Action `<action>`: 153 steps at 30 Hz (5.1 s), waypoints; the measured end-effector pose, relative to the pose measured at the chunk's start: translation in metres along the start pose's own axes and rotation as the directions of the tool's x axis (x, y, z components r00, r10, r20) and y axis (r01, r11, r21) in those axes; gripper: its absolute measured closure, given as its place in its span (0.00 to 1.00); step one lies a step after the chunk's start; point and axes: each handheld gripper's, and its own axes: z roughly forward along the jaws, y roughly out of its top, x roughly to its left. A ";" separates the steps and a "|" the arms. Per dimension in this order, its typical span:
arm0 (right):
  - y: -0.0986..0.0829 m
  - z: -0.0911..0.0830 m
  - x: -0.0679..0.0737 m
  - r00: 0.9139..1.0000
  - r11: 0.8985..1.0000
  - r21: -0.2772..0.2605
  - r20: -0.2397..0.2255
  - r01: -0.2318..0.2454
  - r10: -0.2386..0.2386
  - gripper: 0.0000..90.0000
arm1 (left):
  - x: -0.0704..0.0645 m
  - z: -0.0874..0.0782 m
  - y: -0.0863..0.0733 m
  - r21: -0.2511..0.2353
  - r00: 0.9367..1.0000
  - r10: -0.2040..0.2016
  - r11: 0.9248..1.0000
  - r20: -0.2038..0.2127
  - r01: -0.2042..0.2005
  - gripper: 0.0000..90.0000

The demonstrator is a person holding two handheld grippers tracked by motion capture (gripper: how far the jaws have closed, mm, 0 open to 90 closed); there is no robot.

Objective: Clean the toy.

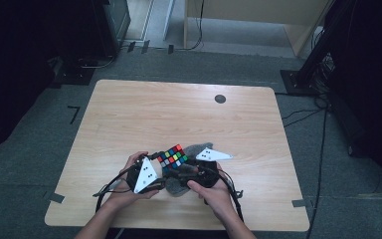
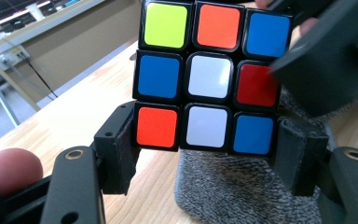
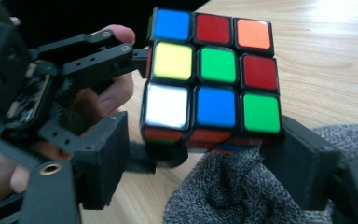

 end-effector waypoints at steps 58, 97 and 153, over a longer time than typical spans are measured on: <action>0.001 -0.018 0.043 0.724 0.814 0.032 0.439 0.579 -0.532 0.85 | -0.011 0.008 0.019 0.198 0.999 0.034 0.979 0.011 -0.036 0.38; 0.021 -0.061 0.029 0.904 0.861 -0.310 0.282 0.404 -0.322 0.86 | 0.003 -0.014 0.015 -0.104 0.991 -0.070 0.991 0.113 0.082 0.38; -0.015 -0.006 0.057 0.571 0.627 0.078 0.341 0.775 -0.747 0.86 | -0.015 0.006 0.025 0.196 0.999 0.046 0.979 0.012 -0.047 0.38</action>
